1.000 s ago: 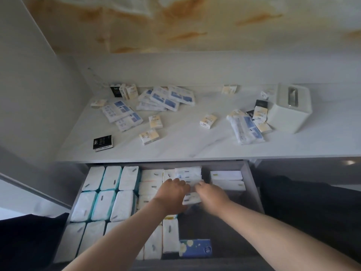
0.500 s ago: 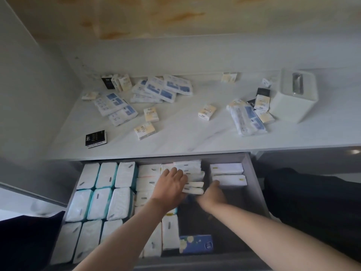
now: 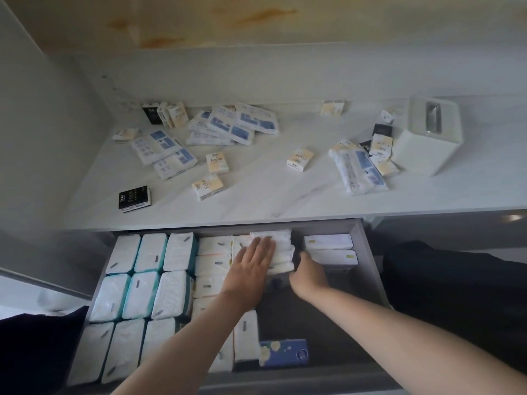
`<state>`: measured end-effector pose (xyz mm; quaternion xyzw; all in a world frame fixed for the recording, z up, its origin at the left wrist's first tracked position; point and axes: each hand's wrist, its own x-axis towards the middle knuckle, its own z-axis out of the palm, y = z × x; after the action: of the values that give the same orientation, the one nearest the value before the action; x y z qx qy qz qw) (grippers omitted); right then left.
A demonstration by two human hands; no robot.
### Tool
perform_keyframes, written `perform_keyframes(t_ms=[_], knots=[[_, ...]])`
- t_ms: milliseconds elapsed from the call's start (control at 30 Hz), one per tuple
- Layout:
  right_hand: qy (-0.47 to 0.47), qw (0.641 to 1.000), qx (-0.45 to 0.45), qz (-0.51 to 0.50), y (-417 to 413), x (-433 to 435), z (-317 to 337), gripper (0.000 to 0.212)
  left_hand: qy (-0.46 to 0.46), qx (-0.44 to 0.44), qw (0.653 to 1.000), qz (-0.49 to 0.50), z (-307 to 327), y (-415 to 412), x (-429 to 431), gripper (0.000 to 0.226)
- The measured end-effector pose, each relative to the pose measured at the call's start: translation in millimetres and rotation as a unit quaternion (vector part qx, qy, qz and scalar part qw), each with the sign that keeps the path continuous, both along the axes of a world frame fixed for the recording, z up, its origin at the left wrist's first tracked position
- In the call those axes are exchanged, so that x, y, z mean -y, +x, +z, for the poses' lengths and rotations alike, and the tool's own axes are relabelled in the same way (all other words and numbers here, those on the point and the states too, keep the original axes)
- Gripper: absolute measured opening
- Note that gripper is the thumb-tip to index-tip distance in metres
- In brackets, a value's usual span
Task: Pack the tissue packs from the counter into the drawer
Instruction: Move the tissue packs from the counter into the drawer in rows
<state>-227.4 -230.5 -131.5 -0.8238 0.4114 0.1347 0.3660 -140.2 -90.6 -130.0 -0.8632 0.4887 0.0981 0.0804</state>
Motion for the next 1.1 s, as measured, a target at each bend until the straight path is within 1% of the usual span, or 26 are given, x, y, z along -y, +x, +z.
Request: perform_keyframes(t_ms=[67,100,200,267,333,433,500,600,667,733,833,967,1000,1100], knots=[[-0.007,0.999,0.033,0.043,-0.1,-4.4,1.9,0.045,0.001,-0.003,1.000,0.003,-0.7,0.4,2.3,0.083],[-0.001,0.997,0.035,0.062,-0.4,-5.7,2.5,0.047,-0.002,-0.009,1.000,0.005,-0.3,1.2,2.8,0.081],[0.014,0.995,0.012,0.100,0.3,-0.3,6.6,0.049,0.009,-0.012,1.000,0.000,3.1,2.8,2.0,0.080],[0.007,0.992,-0.011,0.129,-0.3,7.9,13.3,0.046,0.008,-0.013,1.000,-0.001,5.9,3.8,3.9,0.081],[-0.003,0.989,-0.026,0.148,-3.1,15.2,21.9,0.042,-0.011,-0.009,1.000,-0.004,12.8,4.5,7.0,0.082],[-0.013,0.983,-0.040,0.178,-8.3,21.4,36.8,0.047,-0.031,-0.010,0.999,-0.007,27.8,4.0,9.0,0.083],[-0.023,0.978,-0.042,0.201,-9.7,25.6,48.5,0.043,-0.042,-0.019,0.999,-0.010,39.1,3.6,10.9,0.082],[-0.072,0.969,-0.035,0.234,-4.0,41.0,75.8,0.043,-0.103,-0.044,0.994,-0.021,61.6,6.3,20.7,0.067],[-0.114,0.963,-0.015,0.245,5.3,58.1,103.2,0.035,-0.154,-0.045,0.987,-0.035,80.2,10.4,33.7,0.056],[-0.148,0.962,0.016,0.228,14.2,79.1,132.7,0.030,-0.196,-0.051,0.979,-0.031,100.9,14.4,51.7,0.048],[-0.192,0.961,0.039,0.193,18.2,117.0,164.3,0.034,-0.239,-0.073,0.968,0.000,131.1,19.5,85.6,0.042],[-0.248,0.947,0.001,0.205,10.7,166.4,172.4,0.038,-0.240,-0.094,0.966,0.021,153.2,25.5,132.6,0.042],[-0.257,0.943,-0.014,0.211,8.9,175.5,170.0,0.042,-0.229,-0.101,0.968,0.021,155.1,26.8,144.0,0.043],[-0.272,0.928,-0.095,0.238,3.9,188.6,156.8,0.067,-0.167,-0.117,0.979,0.016,155.0,29.8,172.6,0.051]])
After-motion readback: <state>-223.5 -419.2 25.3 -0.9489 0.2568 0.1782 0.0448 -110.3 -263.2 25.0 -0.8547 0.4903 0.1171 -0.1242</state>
